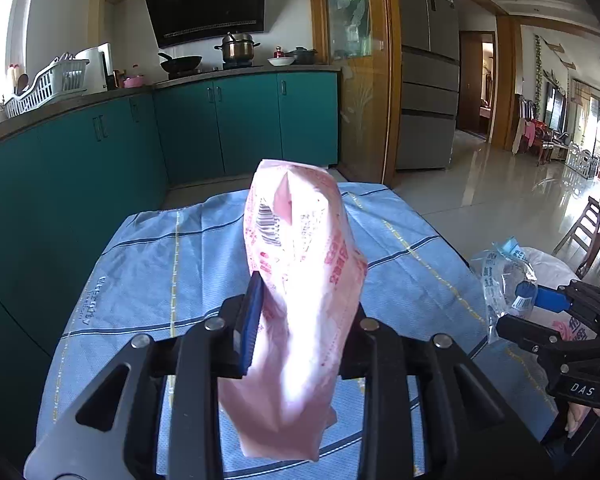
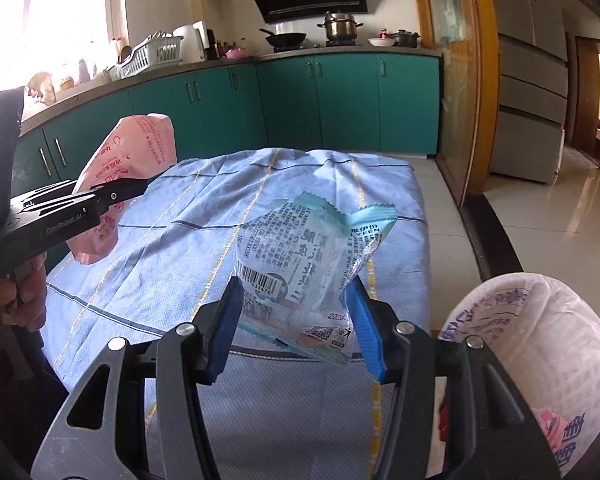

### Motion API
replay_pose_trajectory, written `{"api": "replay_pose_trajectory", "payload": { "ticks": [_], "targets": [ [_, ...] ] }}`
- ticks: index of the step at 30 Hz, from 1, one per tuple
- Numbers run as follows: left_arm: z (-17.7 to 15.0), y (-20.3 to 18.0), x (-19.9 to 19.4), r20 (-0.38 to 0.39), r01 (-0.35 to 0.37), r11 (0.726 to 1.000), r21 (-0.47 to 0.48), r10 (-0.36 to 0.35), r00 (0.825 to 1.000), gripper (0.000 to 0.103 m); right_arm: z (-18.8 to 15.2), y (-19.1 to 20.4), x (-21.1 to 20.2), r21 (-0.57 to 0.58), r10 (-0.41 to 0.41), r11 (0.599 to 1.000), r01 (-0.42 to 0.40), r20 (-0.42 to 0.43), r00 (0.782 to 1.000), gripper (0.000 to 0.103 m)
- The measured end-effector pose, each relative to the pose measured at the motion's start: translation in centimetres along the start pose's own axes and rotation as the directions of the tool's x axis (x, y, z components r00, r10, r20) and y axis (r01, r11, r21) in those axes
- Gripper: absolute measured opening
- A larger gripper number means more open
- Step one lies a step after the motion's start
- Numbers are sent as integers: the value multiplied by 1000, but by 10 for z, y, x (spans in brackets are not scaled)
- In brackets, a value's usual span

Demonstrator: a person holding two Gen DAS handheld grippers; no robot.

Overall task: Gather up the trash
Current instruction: 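Carry the packet with the right tool over the bin while the left tool carries the bag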

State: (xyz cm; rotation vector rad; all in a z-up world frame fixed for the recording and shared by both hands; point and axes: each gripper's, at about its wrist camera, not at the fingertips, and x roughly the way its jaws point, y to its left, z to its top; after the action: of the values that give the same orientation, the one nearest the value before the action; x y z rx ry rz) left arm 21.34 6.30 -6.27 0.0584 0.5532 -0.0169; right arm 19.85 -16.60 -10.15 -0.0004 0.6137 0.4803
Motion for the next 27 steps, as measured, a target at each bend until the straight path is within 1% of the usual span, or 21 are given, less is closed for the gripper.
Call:
{"api": "replay_pose_trajectory", "payload": {
  "ticks": [7,11,14,17,21,27],
  "targets": [
    [-1,-27,5,-10,34,999,17,-34,999,32,-4,-28,-22,59,-66,996,64,32,997,53],
    [-2,-53,8,-19,65,997,46,-65,998,32,-11,-48,-36,92,-112,990,108,44,993,53],
    [-5,-71,10,-24,76,994,73,-74,997,32,-17,-62,-45,111,-148,984,143,47,988,53],
    [-6,-86,13,-32,93,992,83,-90,995,32,-24,-79,-56,140,-184,975,175,49,982,53],
    [-9,-109,16,-44,132,989,74,-129,991,32,-33,-103,-74,192,-239,956,224,58,969,53],
    [-12,-147,21,-61,217,973,84,-213,975,33,-48,-142,-101,281,-311,918,281,68,948,54]
  ]
}}
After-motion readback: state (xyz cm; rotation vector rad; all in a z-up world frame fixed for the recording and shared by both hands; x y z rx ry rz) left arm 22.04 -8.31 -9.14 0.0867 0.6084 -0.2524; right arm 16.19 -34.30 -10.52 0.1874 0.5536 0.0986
